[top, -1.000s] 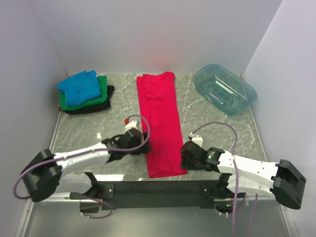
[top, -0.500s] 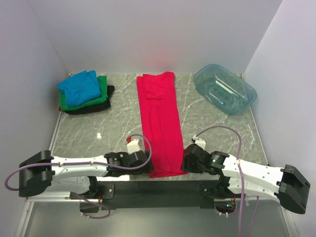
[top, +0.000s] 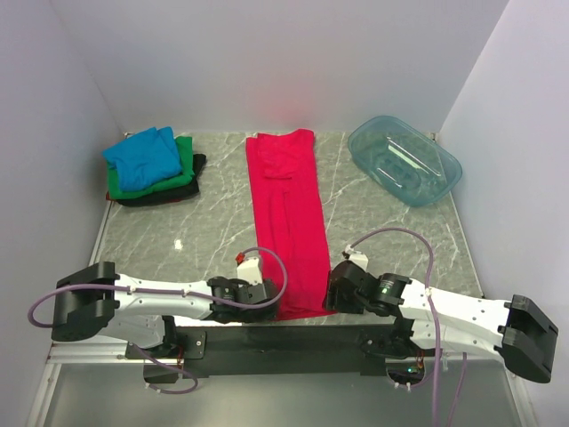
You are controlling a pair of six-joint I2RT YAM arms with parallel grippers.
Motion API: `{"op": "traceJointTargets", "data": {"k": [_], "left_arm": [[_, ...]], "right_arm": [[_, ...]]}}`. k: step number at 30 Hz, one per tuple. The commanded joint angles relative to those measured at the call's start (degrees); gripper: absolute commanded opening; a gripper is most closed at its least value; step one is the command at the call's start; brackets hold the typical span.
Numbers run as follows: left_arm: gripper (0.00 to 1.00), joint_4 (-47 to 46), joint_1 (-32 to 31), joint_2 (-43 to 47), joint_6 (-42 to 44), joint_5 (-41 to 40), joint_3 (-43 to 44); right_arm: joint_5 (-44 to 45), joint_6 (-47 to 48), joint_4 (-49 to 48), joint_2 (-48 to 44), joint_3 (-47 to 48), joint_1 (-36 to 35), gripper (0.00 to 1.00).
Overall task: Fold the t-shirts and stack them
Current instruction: Fold the tshirt
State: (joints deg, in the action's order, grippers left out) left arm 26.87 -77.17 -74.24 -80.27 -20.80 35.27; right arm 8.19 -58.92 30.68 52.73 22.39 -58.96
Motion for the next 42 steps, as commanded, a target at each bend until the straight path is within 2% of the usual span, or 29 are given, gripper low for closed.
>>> {"op": "traceJointTargets", "data": {"k": [1, 4, 15, 20, 23, 24, 25, 27, 29, 32, 33, 35, 42], "left_arm": [[0.58, 0.3, -0.6, -0.2, -2.3, -0.5, 0.2], [0.55, -1.9, -0.6, 0.1, -1.8, -0.6, -0.3], [0.53, -8.1, -0.6, 1.0, -2.3, 2.0, -3.4], [0.4, -11.0, -0.6, 0.8, -2.7, 3.2, -5.1], [0.26, -11.6, -0.7, 0.5, -3.0, 3.6, -5.5], [0.21, -11.4, -0.7, 0.4, -3.1, 3.7, -5.6], [0.1, -11.2, -0.6, 0.6, -3.2, 3.7, -5.6], [0.01, -10.8, -0.7, 1.0, -3.6, 3.7, -6.1], [0.0, -10.4, -0.7, 2.1, -3.5, 3.7, -6.6], [0.0, -10.7, -0.7, 3.9, -2.7, 3.8, -7.6], [0.01, -11.0, -0.7, 5.0, -2.4, 4.2, -7.9], [0.01, -11.8, -0.7, 6.1, -1.7, 4.5, -8.7], [0.0, -15.5, -0.6, 10.8, -1.0, 4.8, -9.8]], "right_arm": [[0.3, -1.3, -0.4, -0.3, -0.7, -0.9, 0.61], [-0.1, -1.5, -0.9, -0.2, -0.8, -1.3, 0.61], [0.6, -2.8, -1.2, 0.6, -0.5, -2.8, 0.61], [1.0, -3.4, -0.4, 0.7, -0.2, -4.0, 0.59], [1.0, -3.9, -0.5, 0.8, -0.3, -4.5, 0.54], [1.0, -4.0, -0.4, 0.8, -0.3, -4.5, 0.49], [1.1, -4.1, -0.3, 1.0, -0.3, -4.6, 0.47], [1.3, -4.3, -0.3, 1.1, -0.2, -4.8, 0.39], [1.6, -4.5, -0.1, 1.7, -0.2, -4.9, 0.35], [1.6, -4.4, 0.0, 2.5, -0.1, -4.9, 0.22], [1.7, -4.5, 0.3, 2.8, 0.0, -5.1, 0.12], [1.7, -4.3, 0.5, 3.1, 0.6, -5.3, 0.0], [3.7, -2.9, 2.9, 3.5, 4.9, -5.4, 0.0]]}}
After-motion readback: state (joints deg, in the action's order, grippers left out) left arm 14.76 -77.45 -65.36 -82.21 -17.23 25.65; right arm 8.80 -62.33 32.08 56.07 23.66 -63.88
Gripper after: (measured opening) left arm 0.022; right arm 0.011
